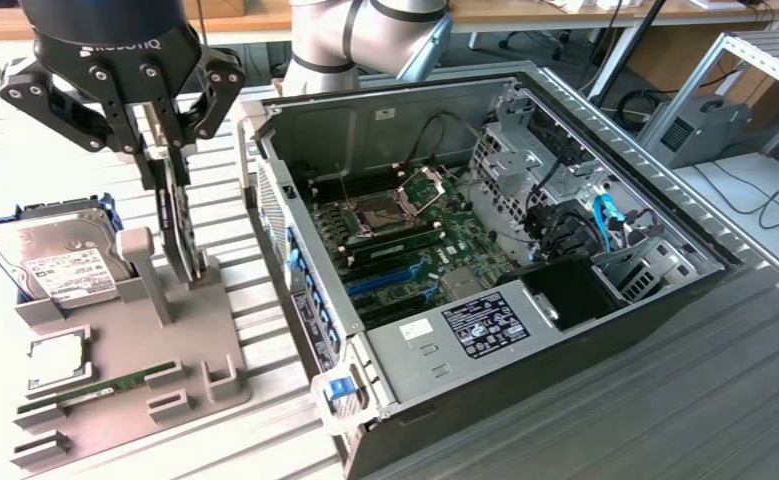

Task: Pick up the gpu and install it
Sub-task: 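Pick up the gpu and move the gpu toward the slot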

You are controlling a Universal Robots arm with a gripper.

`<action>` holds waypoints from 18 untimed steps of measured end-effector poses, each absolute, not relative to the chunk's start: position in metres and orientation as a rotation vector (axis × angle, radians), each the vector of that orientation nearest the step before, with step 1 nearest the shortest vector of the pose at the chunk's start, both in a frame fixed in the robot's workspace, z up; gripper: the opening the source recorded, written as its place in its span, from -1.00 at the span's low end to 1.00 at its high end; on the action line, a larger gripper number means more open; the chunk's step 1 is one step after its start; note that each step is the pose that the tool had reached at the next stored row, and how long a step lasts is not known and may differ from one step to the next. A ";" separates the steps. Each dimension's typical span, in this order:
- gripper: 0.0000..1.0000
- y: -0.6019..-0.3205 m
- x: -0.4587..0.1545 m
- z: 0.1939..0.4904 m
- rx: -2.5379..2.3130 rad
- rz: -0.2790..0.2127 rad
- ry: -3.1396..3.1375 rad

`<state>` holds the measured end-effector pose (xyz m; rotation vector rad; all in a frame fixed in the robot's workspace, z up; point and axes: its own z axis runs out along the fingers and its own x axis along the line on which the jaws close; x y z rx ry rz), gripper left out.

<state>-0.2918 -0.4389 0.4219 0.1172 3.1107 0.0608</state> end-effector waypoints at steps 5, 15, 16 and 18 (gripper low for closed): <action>-0.47 -0.439 -0.292 0.425 0.117 0.061 3.111; -0.47 -0.439 -0.270 0.440 0.115 0.061 3.111; -0.47 -0.439 -0.264 0.440 0.115 0.061 3.111; -0.47 -0.439 -0.252 0.440 0.115 0.061 3.111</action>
